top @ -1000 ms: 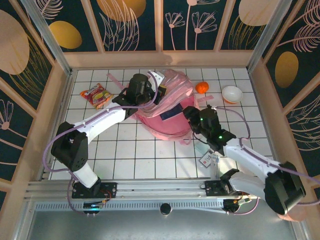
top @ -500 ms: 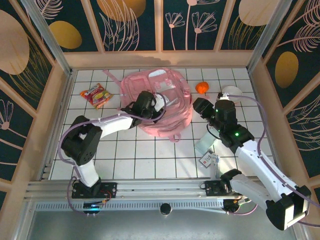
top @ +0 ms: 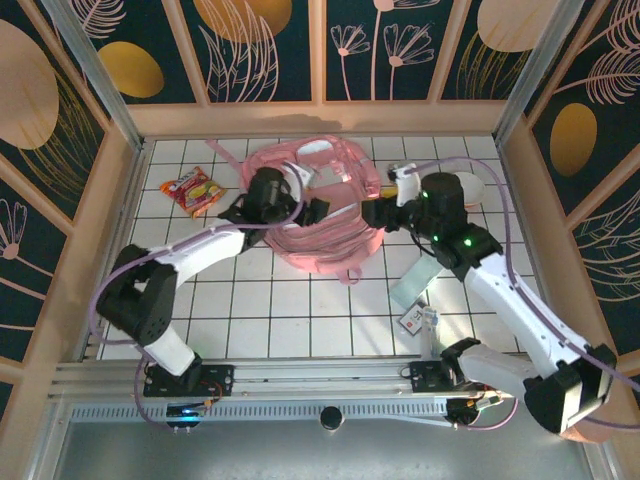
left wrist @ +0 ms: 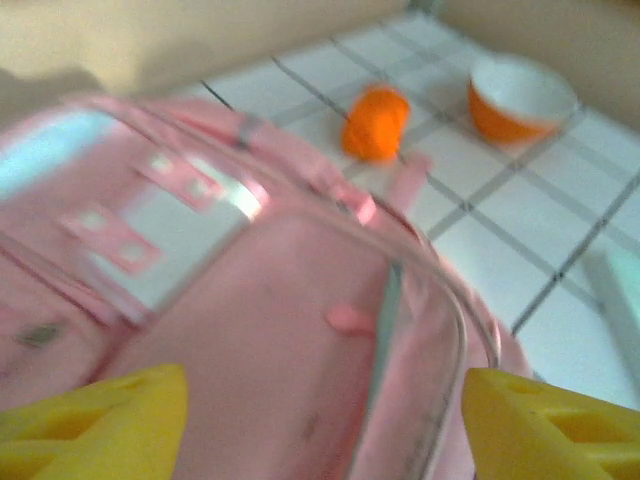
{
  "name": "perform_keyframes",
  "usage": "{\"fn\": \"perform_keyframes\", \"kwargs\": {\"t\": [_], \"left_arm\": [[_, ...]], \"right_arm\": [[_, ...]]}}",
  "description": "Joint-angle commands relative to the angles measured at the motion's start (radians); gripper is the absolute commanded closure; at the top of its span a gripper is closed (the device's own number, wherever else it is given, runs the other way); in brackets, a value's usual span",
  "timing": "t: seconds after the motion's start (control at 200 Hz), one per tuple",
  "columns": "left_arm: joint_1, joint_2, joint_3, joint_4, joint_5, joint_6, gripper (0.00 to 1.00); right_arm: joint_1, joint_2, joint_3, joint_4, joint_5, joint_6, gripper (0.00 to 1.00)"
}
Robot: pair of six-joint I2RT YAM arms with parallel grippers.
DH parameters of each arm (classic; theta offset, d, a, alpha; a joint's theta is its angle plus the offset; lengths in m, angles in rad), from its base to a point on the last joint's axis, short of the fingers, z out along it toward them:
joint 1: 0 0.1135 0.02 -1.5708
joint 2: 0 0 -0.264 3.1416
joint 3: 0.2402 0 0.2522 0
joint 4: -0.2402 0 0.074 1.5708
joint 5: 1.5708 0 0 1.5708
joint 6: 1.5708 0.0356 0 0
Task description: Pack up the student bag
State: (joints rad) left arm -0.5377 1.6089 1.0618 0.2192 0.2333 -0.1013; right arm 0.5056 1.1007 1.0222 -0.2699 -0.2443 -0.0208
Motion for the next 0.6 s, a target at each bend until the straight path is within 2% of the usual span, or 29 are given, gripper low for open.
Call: {"fn": "perform_keyframes", "kwargs": {"t": [0.0, 0.125, 0.31, 0.485, 0.596], "left_arm": [[0.064, -0.099, -0.037, 0.021, -0.054, -0.166, 0.23], [0.132, -0.192, -0.143, -0.001, -0.116, -0.248, 0.19], [0.253, -0.321, -0.314, 0.013, -0.106, -0.445, 0.18], [0.278, -0.411, -0.438, 0.049, -0.148, -0.487, 0.16], [0.279, -0.429, -0.463, 0.046, -0.159, -0.484, 0.16]], "right_arm": [[0.065, 0.092, 0.083, -0.192, -0.025, -0.335, 0.41], [0.158, 0.185, 0.114, -0.231, 0.027, -0.47, 0.41], [0.3, 0.352, 0.137, -0.23, 0.105, -0.608, 0.33], [0.375, 0.509, 0.163, -0.184, 0.173, -0.703, 0.29], [0.386, 0.584, 0.169, -0.11, 0.21, -0.718, 0.26]]}}
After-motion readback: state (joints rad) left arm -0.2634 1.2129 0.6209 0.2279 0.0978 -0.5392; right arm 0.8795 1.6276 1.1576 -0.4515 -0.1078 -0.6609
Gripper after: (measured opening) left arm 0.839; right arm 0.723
